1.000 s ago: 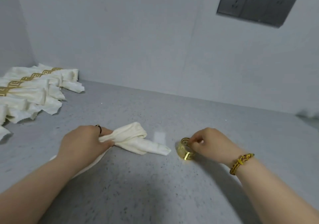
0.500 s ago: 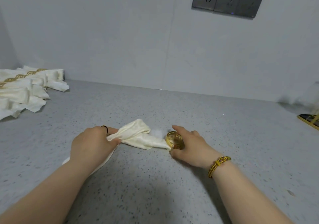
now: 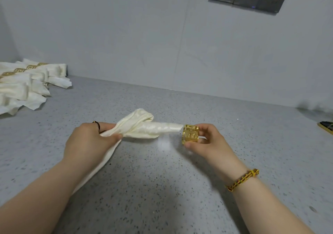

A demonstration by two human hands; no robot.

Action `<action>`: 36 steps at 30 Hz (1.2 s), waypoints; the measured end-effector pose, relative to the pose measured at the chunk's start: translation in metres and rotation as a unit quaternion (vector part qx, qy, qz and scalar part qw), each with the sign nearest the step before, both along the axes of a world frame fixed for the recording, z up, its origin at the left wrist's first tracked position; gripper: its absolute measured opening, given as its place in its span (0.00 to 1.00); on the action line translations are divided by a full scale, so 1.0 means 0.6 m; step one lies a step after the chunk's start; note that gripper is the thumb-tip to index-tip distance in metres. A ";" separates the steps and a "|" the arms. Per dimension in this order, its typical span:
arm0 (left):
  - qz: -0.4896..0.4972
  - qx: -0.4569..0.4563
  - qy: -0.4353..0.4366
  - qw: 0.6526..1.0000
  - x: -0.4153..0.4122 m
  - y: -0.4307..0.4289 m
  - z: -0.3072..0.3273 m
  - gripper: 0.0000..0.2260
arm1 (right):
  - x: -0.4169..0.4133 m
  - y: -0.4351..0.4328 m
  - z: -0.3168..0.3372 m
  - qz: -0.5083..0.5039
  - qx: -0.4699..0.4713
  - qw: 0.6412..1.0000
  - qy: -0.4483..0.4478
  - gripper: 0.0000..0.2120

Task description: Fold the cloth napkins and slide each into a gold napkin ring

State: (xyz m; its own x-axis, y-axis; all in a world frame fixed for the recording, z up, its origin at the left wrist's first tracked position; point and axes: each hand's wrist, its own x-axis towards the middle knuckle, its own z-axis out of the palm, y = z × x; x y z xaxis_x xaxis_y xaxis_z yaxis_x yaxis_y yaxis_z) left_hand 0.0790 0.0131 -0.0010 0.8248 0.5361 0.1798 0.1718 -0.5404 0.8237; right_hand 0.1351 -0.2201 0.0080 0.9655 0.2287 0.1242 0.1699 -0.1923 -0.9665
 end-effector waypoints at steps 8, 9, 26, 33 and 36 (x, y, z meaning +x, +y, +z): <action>-0.008 0.052 0.007 0.999 -0.006 -0.012 0.003 0.09 | -0.007 0.010 0.005 0.040 0.057 0.998 -0.012 0.19; -0.007 0.067 0.010 0.998 -0.006 -0.013 0.004 0.10 | -0.007 0.008 0.005 0.037 0.046 0.998 -0.016 0.19; -0.020 0.029 -0.014 0.999 -0.007 -0.028 0.005 0.11 | -0.012 0.017 -0.009 0.049 -0.076 0.995 -0.038 0.21; -0.036 0.007 -0.038 0.999 -0.007 -0.043 0.003 0.11 | -0.021 0.041 -0.010 0.012 0.009 0.999 -0.039 0.20; -0.055 0.002 -0.032 0.998 -0.009 -0.047 0.002 0.11 | -0.024 0.045 -0.008 -0.004 0.036 0.998 -0.041 0.21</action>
